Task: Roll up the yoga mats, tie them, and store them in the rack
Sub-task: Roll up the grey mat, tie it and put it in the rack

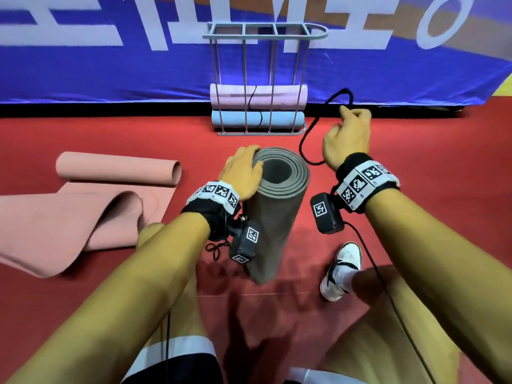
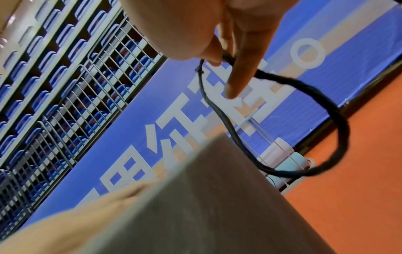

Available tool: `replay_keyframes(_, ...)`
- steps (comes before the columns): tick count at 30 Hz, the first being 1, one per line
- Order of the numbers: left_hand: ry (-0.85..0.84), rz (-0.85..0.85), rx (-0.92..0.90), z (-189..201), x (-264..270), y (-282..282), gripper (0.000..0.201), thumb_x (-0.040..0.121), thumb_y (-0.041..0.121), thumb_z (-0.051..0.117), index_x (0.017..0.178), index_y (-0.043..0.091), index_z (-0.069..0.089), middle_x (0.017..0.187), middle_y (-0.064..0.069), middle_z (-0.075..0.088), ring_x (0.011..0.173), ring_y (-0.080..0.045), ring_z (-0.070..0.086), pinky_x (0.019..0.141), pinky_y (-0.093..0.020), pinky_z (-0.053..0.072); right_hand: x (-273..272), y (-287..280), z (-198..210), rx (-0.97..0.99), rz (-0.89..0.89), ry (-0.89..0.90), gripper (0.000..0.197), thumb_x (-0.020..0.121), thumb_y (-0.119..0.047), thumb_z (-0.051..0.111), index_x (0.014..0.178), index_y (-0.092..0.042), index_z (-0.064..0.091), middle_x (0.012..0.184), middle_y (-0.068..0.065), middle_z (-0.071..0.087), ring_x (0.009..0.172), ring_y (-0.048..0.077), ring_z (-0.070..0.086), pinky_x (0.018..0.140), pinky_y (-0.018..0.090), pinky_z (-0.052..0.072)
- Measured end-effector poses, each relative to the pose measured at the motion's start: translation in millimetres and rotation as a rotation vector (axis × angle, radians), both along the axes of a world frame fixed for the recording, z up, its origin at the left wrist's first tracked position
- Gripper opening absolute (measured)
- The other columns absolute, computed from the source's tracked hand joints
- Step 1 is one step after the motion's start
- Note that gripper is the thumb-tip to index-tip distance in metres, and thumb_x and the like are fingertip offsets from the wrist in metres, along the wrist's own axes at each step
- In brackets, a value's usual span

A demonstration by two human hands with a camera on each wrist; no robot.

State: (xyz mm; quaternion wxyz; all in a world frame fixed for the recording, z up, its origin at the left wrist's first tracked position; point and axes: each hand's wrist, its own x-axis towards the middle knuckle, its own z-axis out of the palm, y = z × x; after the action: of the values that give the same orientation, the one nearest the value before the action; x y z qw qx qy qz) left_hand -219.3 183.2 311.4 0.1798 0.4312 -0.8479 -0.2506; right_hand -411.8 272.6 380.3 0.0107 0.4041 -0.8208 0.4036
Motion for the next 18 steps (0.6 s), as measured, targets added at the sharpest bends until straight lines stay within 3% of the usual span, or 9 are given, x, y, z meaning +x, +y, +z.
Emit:
replay_keyframes(4, 0.068, 0.001, 0.009, 6, 3, 10, 0.057, 0.101, 0.025, 0.052, 0.153, 0.022, 0.03, 0.147, -0.014, 0.05, 0.127, -0.042, 0.052, 0.107, -0.047, 0.041, 4, -13, 9, 0.105, 0.148, 0.065, 0.041, 0.096, -0.011, 0.05, 0.135, 0.0, 0.052, 0.14, 0.021, 0.04, 0.106, 0.033, 0.054, 0.1, 0.037, 0.039)
replay_keyframes(8, 0.089, 0.029, 0.023, 10, -2, 17, 0.074, 0.097, 0.026, 0.055, 0.157, 0.027, 0.012, 0.139, -0.015, 0.054, 0.114, -0.045, 0.058, 0.098, -0.05, 0.046, 19, -15, -8, 0.326, 0.542, 0.181, 0.041, 0.096, -0.009, 0.054, 0.136, -0.005, 0.06, 0.13, 0.018, 0.055, 0.119, 0.033, 0.055, 0.104, 0.033, 0.039)
replay_keyframes(11, 0.061, 0.03, 0.006, 11, -4, 20, 0.088, 0.096, 0.025, 0.056, 0.16, 0.035, -0.005, 0.138, -0.013, 0.045, 0.105, -0.045, 0.06, 0.093, -0.048, 0.048, 29, -7, -14, 0.362, 0.698, 0.282, 0.04, 0.092, -0.018, 0.051, 0.127, -0.012, 0.069, 0.12, 0.011, 0.062, 0.115, 0.034, 0.059, 0.1, 0.044, 0.047)
replay_keyframes(13, 0.014, 0.019, -0.027, 13, -5, 20, 0.084, 0.097, 0.024, 0.053, 0.16, 0.042, 0.001, 0.138, -0.011, 0.036, 0.098, -0.046, 0.061, 0.088, -0.045, 0.047, 32, -1, -10, 0.37, 0.762, 0.323, 0.045, 0.084, -0.025, 0.047, 0.121, -0.017, 0.073, 0.114, 0.008, 0.065, 0.11, 0.034, 0.061, 0.094, 0.046, 0.049)
replay_keyframes(16, -0.025, 0.004, -0.002, 15, -8, 16, 0.059, 0.098, 0.023, 0.051, 0.151, 0.045, 0.036, 0.154, -0.007, 0.024, 0.112, -0.045, 0.059, 0.1, -0.044, 0.045, 34, 4, -8, 0.37, 0.815, 0.374, 0.035, 0.085, -0.018, 0.054, 0.114, -0.019, 0.075, 0.112, 0.006, 0.068, 0.106, 0.035, 0.062, 0.09, 0.047, 0.051)
replay_keyframes(18, -0.003, -0.002, 0.008, 16, -11, 17, 0.039, 0.099, 0.025, 0.051, 0.136, 0.037, 0.052, 0.152, -0.003, 0.033, 0.116, -0.04, 0.058, 0.098, -0.04, 0.043, 33, 8, -13, 0.312, 0.794, 0.36, 0.032, 0.083, -0.013, 0.056, 0.111, -0.018, 0.071, 0.11, 0.008, 0.071, 0.102, 0.037, 0.064, 0.085, 0.047, 0.052)
